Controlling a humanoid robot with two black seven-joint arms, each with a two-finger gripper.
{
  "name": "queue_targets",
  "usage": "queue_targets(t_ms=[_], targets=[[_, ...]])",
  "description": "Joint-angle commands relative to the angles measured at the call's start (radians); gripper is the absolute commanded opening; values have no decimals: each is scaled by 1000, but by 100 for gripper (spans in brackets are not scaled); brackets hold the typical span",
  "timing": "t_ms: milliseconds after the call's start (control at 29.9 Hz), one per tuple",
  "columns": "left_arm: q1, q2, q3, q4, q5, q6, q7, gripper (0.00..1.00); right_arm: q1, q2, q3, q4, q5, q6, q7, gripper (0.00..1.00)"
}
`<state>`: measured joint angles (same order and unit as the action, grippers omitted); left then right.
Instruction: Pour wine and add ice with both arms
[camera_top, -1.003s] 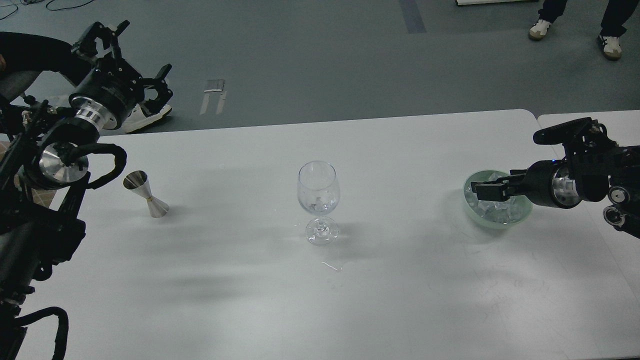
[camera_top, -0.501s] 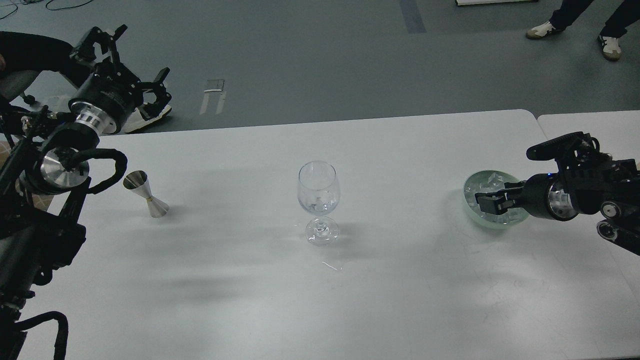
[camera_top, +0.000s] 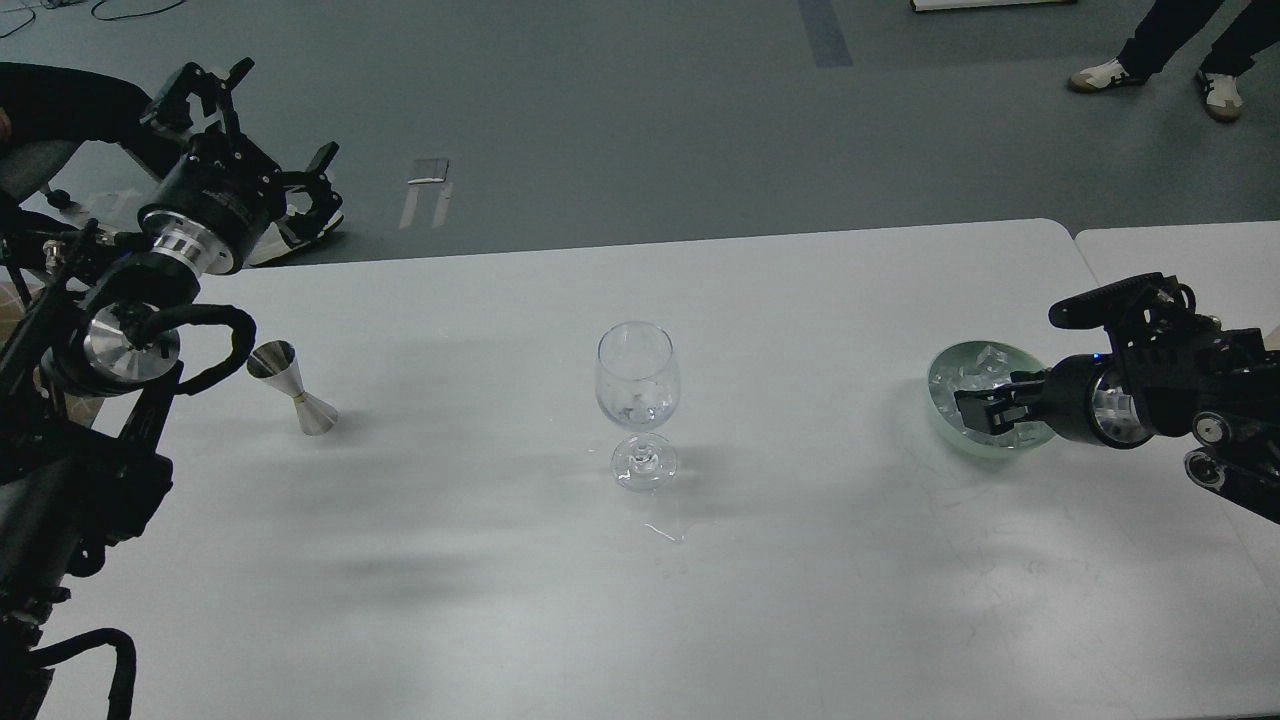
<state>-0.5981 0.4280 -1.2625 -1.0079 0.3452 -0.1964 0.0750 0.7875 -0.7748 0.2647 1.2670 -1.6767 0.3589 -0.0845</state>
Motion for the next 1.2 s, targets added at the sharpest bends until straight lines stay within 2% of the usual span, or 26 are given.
queue_targets(t_ms=[0,167,334,769,1070,1170], targets=[[3,0,0,0,0,0,-1,96,-1,2,-1,0,0,2,-9,60],[3,2,-2,0,0,0,-1,96,-1,2,-1,0,0,2,-17,56],[3,2,-2,0,0,0,-1,96,-1,2,-1,2,0,5,-17,46],[3,2,-2,0,0,0,-1,96,-1,-1,-1,8,2,11,-17,35],[3,5,-2,0,0,2,-1,96,-1,-9,-1,22,3,12,-15,34],[3,5,-2,0,0,2,-1,96,-1,-20,-1,31,3,12,-14,26]])
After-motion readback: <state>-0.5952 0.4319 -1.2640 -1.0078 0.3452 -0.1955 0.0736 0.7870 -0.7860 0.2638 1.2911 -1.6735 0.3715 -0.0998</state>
